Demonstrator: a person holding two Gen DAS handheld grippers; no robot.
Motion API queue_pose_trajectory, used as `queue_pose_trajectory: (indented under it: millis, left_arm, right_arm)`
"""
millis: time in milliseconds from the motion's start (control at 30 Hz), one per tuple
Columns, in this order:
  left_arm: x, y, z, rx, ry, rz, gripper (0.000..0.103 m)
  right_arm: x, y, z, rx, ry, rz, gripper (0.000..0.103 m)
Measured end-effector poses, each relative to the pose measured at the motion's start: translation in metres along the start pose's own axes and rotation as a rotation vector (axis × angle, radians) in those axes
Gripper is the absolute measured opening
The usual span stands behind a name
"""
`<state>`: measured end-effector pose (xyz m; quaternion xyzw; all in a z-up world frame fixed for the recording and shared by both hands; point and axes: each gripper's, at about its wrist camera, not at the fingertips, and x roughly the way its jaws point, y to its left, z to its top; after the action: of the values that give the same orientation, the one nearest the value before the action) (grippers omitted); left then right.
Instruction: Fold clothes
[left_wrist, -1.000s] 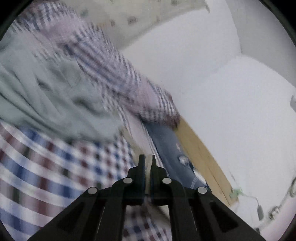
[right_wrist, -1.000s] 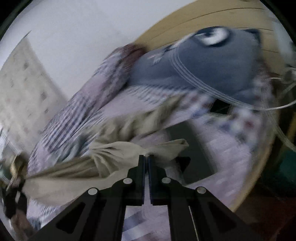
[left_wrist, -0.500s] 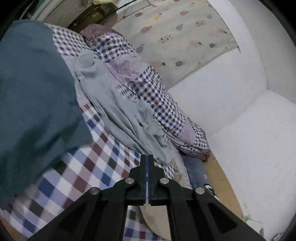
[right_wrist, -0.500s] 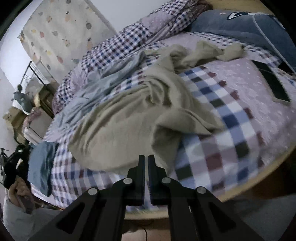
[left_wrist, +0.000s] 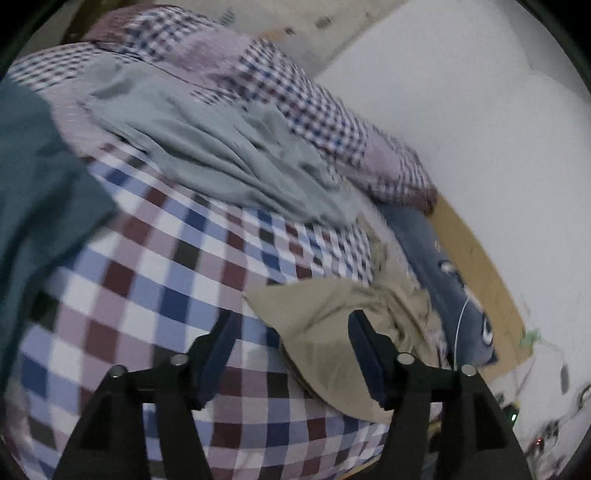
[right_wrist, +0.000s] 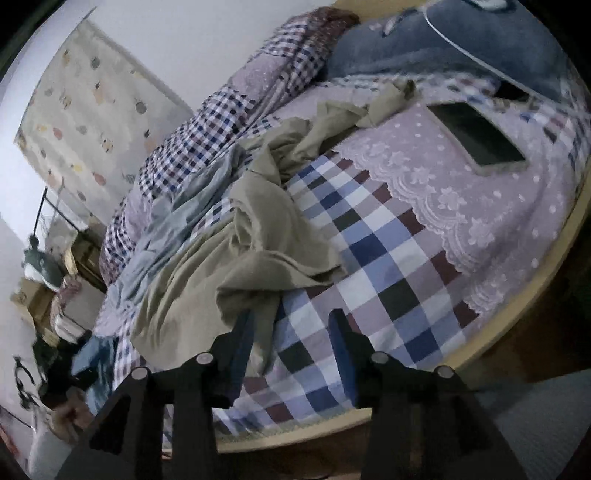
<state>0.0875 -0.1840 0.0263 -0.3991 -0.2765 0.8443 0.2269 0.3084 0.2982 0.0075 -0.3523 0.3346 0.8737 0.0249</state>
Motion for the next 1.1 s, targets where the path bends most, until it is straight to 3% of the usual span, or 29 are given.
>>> queue_pose_trajectory:
  millis: [200,400,467,533,633,767,833,867,900,1000,1100]
  left_arm:
    - [0.033,0.009,0.010,-0.058,0.067,-0.013,0.066]
    - [0.079,0.008,0.010,-0.110,0.154,-0.073,0.066]
    - [0.091,0.007,0.011,-0.124,0.151,-0.071,0.054]
    - [0.094,0.010,0.010,-0.163,0.146,-0.058,0.007]
    - [0.095,0.013,0.005,-0.214,0.145,-0.034,0.005]
    - [0.071,0.008,0.005,-0.239,0.049,-0.066,0.004]
    - [0.060,0.006,0.002,-0.254,0.023,-0.077,0.003]
    - [0.055,0.005,0.001,-0.258,0.015,-0.080,0.003]
    - [0.050,0.003,-0.002,-0.255,0.010,-0.082,0.003]
    - [0.033,-0.011,-0.009,-0.207,-0.006,-0.072,0.003]
    - [0.017,-0.024,-0.019,-0.166,-0.023,-0.068,0.003]
  right_arm:
    - [0.013,-0.030,0.002,0.149,0.022,0.016,0.046]
    - [0.022,-0.037,0.008,0.175,0.019,0.044,0.046]
    - [0.027,-0.040,0.012,0.188,0.014,0.046,0.046]
    - [0.033,-0.039,0.018,0.194,0.005,0.055,0.046]
    - [0.042,-0.036,0.026,0.202,-0.012,0.074,0.046]
    - [0.055,-0.043,0.034,0.277,-0.028,0.092,0.046]
    - [0.059,-0.046,0.038,0.308,-0.038,0.117,0.040]
    - [0.062,-0.043,0.042,0.287,-0.027,0.114,0.011]
    - [0.063,-0.039,0.047,0.251,-0.006,0.093,0.003]
    - [0.043,-0.021,0.059,0.137,-0.034,0.061,0.002]
    - [-0.007,-0.012,0.070,0.074,-0.114,0.053,0.002]
